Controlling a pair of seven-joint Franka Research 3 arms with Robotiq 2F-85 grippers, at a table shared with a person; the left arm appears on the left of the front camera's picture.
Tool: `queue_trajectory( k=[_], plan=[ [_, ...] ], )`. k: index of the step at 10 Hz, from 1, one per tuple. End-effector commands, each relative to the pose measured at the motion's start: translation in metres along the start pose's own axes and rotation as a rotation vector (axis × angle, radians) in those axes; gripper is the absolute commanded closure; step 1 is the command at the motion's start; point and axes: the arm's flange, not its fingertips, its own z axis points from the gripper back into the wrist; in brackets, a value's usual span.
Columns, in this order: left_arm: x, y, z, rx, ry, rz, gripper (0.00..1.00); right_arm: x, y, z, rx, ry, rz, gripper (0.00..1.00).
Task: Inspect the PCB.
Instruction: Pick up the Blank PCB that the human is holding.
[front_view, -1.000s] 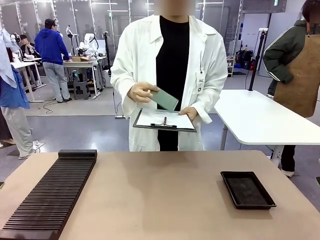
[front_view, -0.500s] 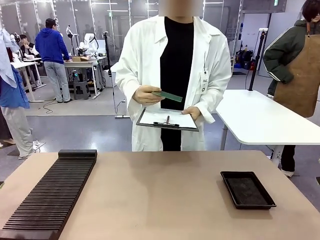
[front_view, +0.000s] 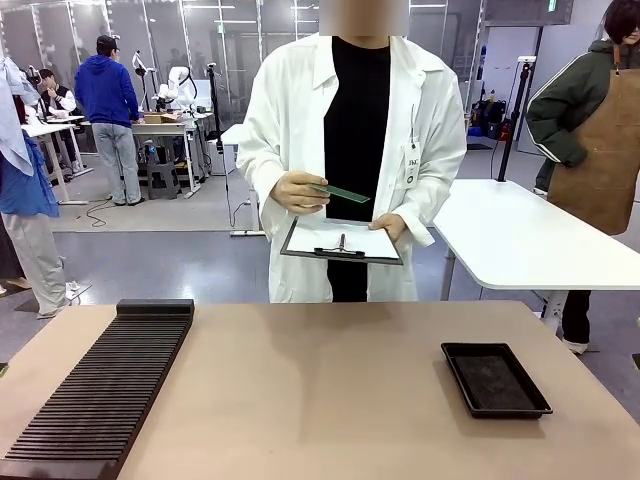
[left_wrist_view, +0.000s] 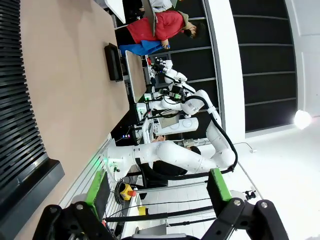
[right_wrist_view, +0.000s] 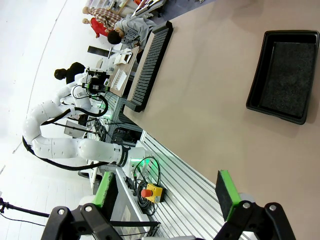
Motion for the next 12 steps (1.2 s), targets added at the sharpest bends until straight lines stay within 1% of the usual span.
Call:
queue_trajectory(
  k=[1,12],
  plan=[
    [-0.0025,-0.0050,0.0007,0.007,0.007,0.008,0.00,-0.0001,0.0011,0.0013,0.010,-0.005,0.013,0.00],
    [-0.0025,-0.0050,0.0007,0.007,0.007,0.008,0.00,-0.0001,0.0011,0.0013,0.010,-0.005,0.013,0.00]
  ],
)
